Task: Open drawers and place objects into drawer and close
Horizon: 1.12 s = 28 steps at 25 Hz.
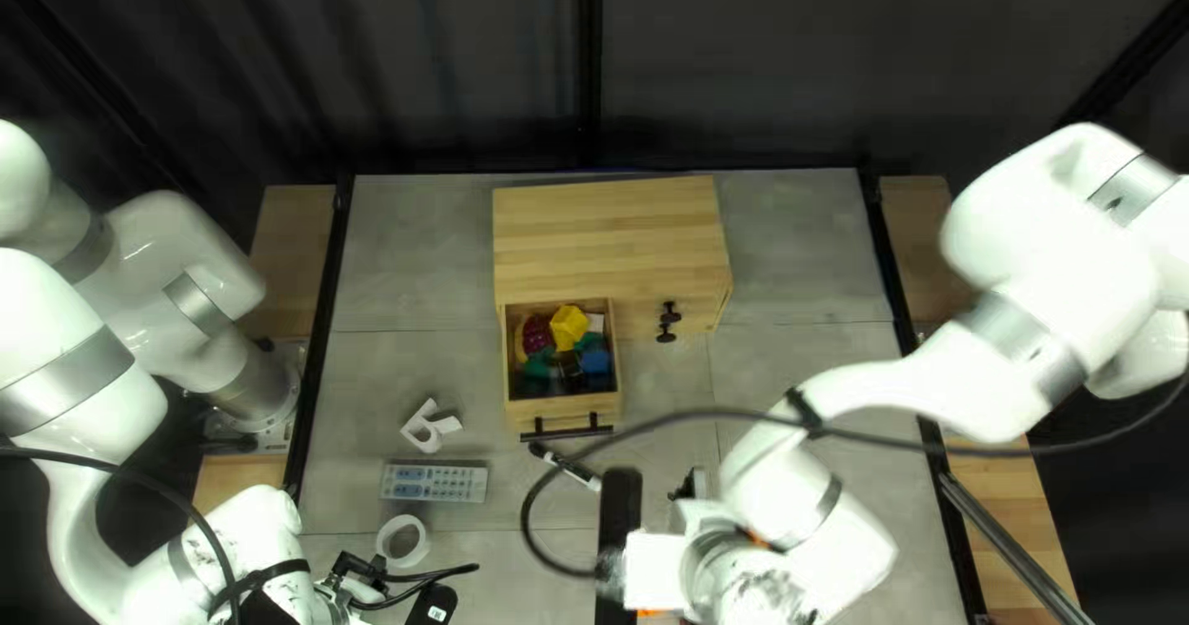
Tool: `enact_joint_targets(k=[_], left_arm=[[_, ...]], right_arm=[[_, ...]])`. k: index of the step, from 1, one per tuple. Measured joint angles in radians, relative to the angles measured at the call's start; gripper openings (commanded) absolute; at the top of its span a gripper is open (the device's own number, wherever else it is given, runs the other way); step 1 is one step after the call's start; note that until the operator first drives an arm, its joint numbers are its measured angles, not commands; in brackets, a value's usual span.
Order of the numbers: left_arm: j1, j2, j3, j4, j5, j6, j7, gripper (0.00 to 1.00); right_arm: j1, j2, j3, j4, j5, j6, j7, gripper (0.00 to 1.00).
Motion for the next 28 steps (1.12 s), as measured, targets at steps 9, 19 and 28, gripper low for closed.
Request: enact_joint_targets(k=[9, 19, 28], left_arm=[[0.000, 0.000, 0.000, 0.000, 0.000, 0.000, 0.000, 1.00], [0.000, 0.000, 0.000, 0.000, 0.000, 0.000, 0.000, 1.00], [0.000, 0.000, 0.000, 0.000, 0.000, 0.000, 0.000, 1.00]], right_arm=[[-0.020, -0.017, 0.029, -0.064, 0.030, -0.089, -0.073, 1.00], [-0.005, 0.082, 0.040, -0.003, 0.078, -0.145, -0.017, 1.00], [0.035, 0.205, 0.005, 0.110, 0.154, -0.105, 0.231, 1.00]])
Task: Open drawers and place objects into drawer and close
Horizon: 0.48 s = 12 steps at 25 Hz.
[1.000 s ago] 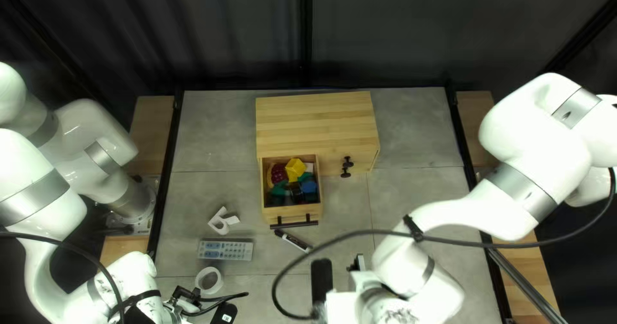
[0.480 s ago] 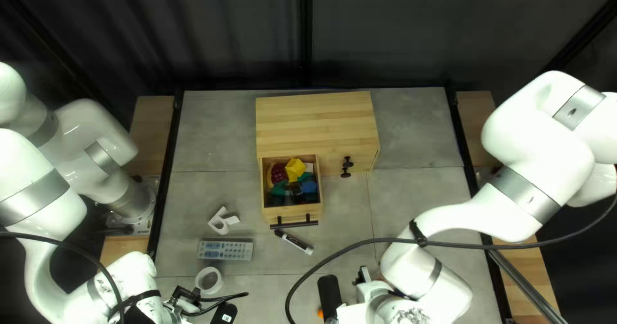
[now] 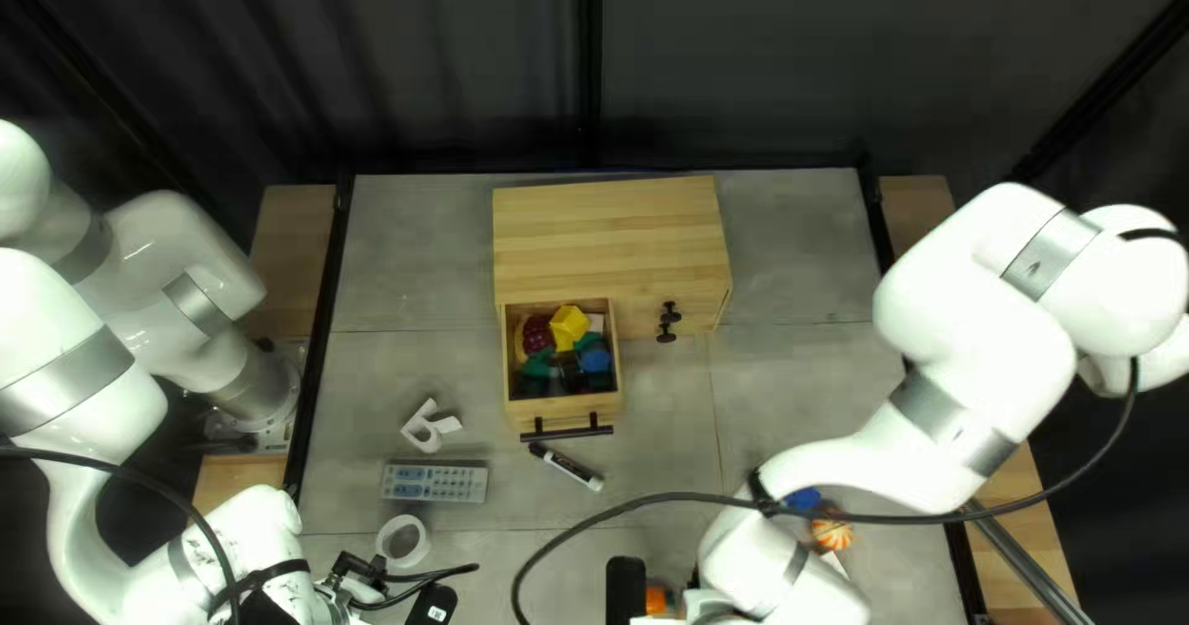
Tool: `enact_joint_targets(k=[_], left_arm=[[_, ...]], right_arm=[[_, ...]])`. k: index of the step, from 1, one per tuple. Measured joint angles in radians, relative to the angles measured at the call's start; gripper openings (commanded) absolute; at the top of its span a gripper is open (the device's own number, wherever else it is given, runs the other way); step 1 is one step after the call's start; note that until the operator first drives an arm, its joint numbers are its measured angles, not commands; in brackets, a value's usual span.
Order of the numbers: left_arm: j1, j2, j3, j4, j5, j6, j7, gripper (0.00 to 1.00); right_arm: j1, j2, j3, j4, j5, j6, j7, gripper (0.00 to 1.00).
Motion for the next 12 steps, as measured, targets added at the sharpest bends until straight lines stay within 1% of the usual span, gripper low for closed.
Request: enact_joint_targets(k=[5, 12], left_arm=[[0.000, 0.000, 0.000, 0.000, 0.000, 0.000, 0.000, 1.00], [0.000, 0.000, 0.000, 0.000, 0.000, 0.000, 0.000, 1.00]], right_arm=[[-0.009, -0.010, -0.013, -0.064, 0.016, -0.054, 0.064, 1.00], [-0.019, -0.027, -0.022, -0.130, 0.011, -0.117, 0.083, 1.00]])
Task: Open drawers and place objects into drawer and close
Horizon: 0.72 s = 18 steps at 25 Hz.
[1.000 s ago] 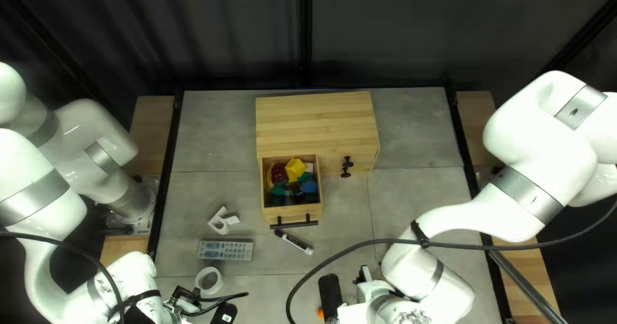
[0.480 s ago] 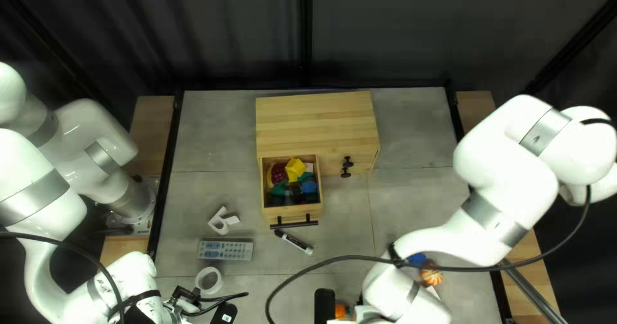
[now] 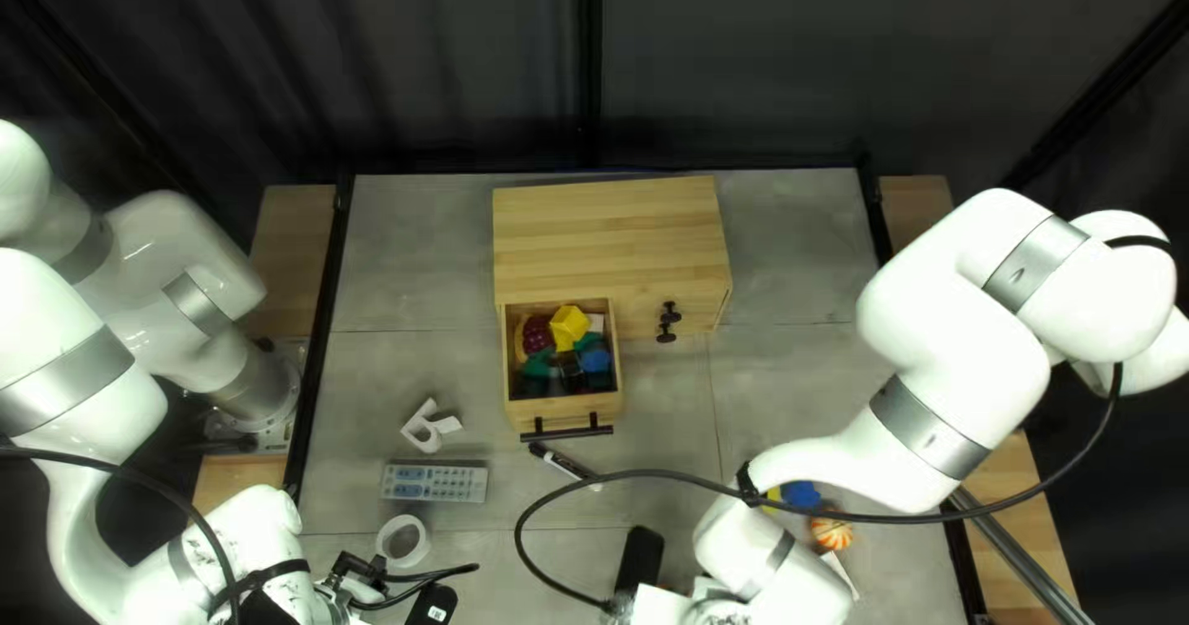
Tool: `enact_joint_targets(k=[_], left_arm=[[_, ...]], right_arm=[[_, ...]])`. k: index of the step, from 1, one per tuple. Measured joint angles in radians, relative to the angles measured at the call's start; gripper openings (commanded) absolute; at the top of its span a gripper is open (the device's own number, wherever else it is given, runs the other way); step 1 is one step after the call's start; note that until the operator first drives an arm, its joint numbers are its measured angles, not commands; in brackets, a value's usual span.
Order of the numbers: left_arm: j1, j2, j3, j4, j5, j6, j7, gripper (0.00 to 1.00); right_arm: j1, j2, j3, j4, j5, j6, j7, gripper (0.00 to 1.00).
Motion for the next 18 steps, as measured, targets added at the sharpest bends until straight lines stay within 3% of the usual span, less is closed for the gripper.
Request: enact_joint_targets(k=[9, 13, 15, 17, 18], left_arm=[[0.000, 0.000, 0.000, 0.000, 0.000, 0.000, 0.000, 1.00], [0.000, 0.000, 0.000, 0.000, 0.000, 0.000, 0.000, 1.00], [0.000, 0.000, 0.000, 0.000, 0.000, 0.000, 0.000, 1.00], [0.000, 0.000, 0.000, 0.000, 0.000, 0.000, 0.000, 1.00], [0.000, 0.000, 0.000, 0.000, 0.000, 0.000, 0.000, 1.00]], right_arm=[[-0.009, -0.001, -0.007, -0.029, -0.013, -0.050, -0.006, 1.00], [-0.012, 0.004, -0.009, -0.046, -0.016, -0.079, -0.006, 0.90], [-0.013, 0.005, -0.009, -0.049, -0.016, -0.088, -0.006, 0.54], [-0.014, 0.006, -0.009, -0.053, -0.017, -0.094, -0.007, 0.07], [-0.014, 0.006, -0.009, -0.054, -0.017, -0.096, -0.007, 0.04]])
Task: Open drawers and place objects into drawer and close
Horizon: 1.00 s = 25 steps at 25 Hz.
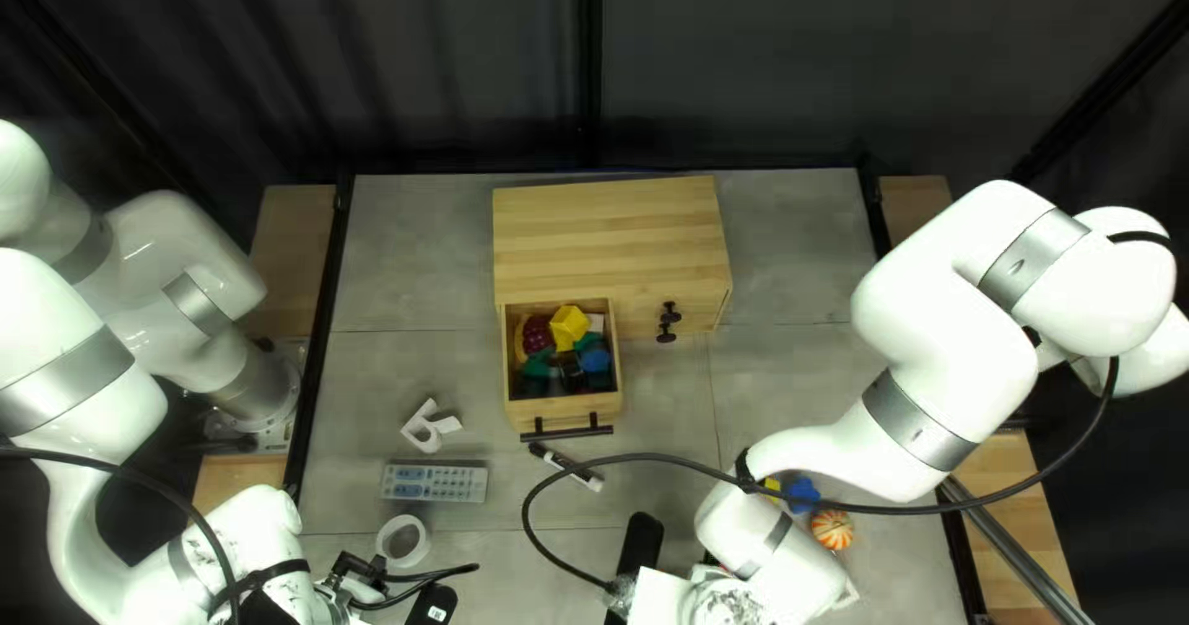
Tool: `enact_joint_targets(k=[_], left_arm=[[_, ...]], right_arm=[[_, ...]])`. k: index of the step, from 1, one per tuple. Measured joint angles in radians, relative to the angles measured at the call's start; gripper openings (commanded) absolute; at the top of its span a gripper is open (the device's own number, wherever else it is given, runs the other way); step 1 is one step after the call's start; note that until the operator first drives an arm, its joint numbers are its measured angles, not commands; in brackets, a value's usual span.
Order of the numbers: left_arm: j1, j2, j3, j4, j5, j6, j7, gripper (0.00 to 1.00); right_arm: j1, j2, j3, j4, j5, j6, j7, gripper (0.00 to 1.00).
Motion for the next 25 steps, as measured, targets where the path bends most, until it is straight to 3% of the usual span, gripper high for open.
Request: enact_joint_targets(k=[12, 18, 25], left_arm=[[0.000, 0.000, 0.000, 0.000, 0.000, 0.000, 0.000, 1.00], [0.000, 0.000, 0.000, 0.000, 0.000, 0.000, 0.000, 1.00], [0.000, 0.000, 0.000, 0.000, 0.000, 0.000, 0.000, 1.00]], right_arm=[[0.008, -0.009, 0.000, 0.024, -0.005, 0.038, 0.001, 0.03], [0.003, -0.071, -0.009, 0.078, -0.015, 0.177, -0.022, 0.02], [-0.055, -0.182, -0.076, 0.144, -0.089, 0.366, -0.109, 0.02]])
